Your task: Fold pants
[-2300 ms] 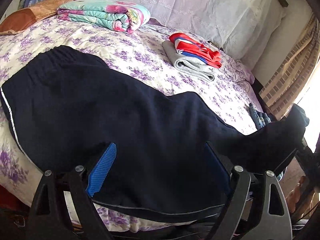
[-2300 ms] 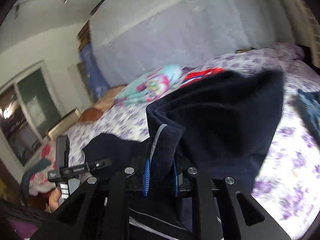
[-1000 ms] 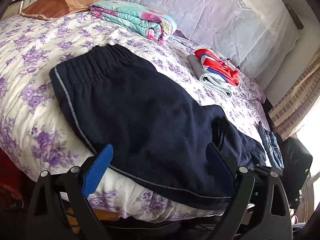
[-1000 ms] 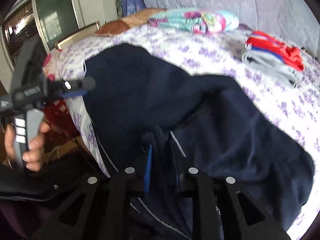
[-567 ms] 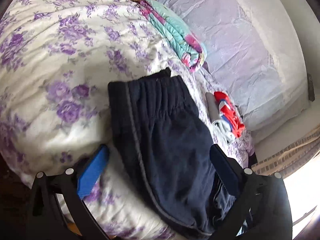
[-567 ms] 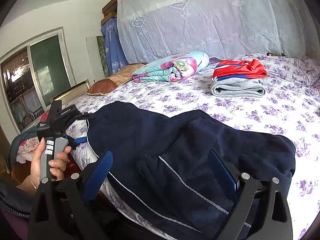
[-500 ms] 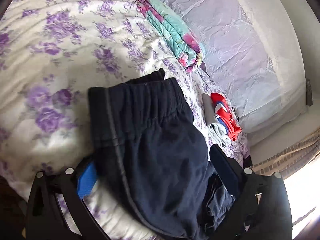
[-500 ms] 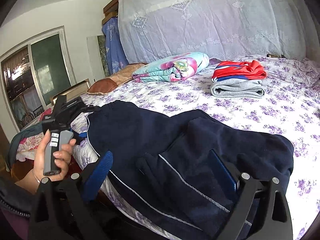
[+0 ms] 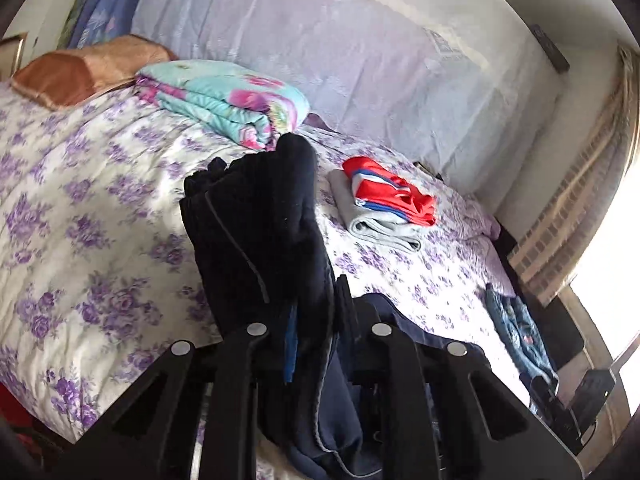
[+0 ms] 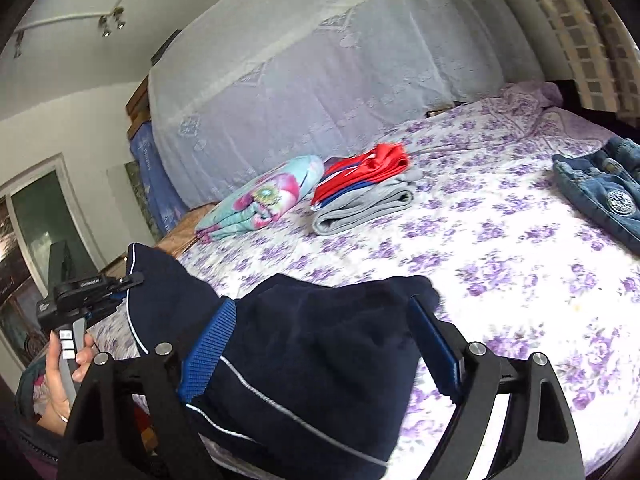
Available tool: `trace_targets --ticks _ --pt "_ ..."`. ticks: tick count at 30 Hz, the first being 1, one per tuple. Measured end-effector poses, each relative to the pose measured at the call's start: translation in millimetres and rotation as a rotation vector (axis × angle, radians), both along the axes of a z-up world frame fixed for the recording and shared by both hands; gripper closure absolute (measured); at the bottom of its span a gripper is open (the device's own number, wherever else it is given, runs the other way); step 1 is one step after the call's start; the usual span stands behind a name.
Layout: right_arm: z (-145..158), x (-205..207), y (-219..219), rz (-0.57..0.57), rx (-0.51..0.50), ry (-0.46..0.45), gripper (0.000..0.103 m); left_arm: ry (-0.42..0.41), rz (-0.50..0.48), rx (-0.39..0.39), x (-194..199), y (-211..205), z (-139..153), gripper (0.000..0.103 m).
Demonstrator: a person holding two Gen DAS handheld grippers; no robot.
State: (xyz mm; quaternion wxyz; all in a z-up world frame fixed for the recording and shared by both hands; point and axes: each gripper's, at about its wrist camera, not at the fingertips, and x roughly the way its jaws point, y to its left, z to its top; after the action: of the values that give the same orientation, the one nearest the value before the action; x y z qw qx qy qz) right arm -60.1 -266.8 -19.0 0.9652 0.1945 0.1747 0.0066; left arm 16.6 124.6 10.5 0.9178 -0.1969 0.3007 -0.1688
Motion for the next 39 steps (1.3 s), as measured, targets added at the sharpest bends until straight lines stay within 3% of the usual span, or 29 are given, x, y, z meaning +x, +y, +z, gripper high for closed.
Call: trace_targets --ticks 2,5,7,8,11,14,16,18,19,21,24,27,30,32,34,36,37,39 --pt "-2 -5 -11 -0.021 0.03 0.008 0.015 0.053 0.032 0.023 7 -5 -6 0.084" --pt "-9 -13 -18 -0.03 0.033 0.012 0.015 0.185 0.163 -0.02 22 29 -34 0.072" --pt "-14 -15 -21 -0.032 0.028 0.023 0.015 0.244 0.244 -0.08 23 59 -55 0.034" --pt "-16 -15 -22 -0.031 0.032 0.03 0.015 0.265 0.285 -0.117 23 72 -65 0.028" --pt "-22 -12 -24 -0.018 0.053 0.05 0.015 0.357 0.304 -0.257 33 95 -101 0.025" --pt "-23 -10 -16 0.003 0.038 0.064 0.015 0.313 0.318 -0.317 37 100 -102 0.027" --pt "-21 -11 -7 0.016 0.014 0.062 0.015 0.286 0.305 -0.384 39 102 -100 0.05" --pt "-18 -15 -4 0.012 -0.01 0.049 0.015 0.258 0.279 -0.391 38 99 -94 0.085" --pt "-16 -16 -4 0.006 -0.016 0.039 0.015 0.222 0.269 -0.351 33 92 -83 0.085" --pt "-12 -20 -9 -0.014 -0.017 0.025 0.015 0.122 0.243 -0.198 24 65 -52 0.085" --pt "-6 -22 -23 -0.059 -0.013 0.015 0.015 -0.03 0.102 0.01 5 0 1 0.085" --pt "1 -26 -39 -0.115 0.003 0.003 0.015 -0.133 -0.077 0.233 -17 -83 33 0.085" --pt "5 -33 -52 -0.176 -0.005 -0.006 0.015 -0.136 -0.306 0.443 -38 -179 17 0.081" --pt "4 -37 -60 -0.204 -0.002 0.004 0.015 -0.074 -0.46 0.561 -42 -236 -24 0.061" --pt "2 -40 -66 -0.2 0.03 0.022 0.015 -0.031 -0.561 0.721 -50 -277 -72 0.054" --pt "0 -40 -68 -0.164 0.05 0.044 0.015 -0.184 -0.533 0.852 -74 -288 -84 0.048" --pt "0 -39 -67 -0.134 0.054 0.053 0.015 -0.228 -0.545 0.859 -81 -287 -81 0.042" --pt "0 -30 -64 -0.016 0.11 0.074 0.015 -0.223 -0.569 0.787 -78 -276 -69 0.036"
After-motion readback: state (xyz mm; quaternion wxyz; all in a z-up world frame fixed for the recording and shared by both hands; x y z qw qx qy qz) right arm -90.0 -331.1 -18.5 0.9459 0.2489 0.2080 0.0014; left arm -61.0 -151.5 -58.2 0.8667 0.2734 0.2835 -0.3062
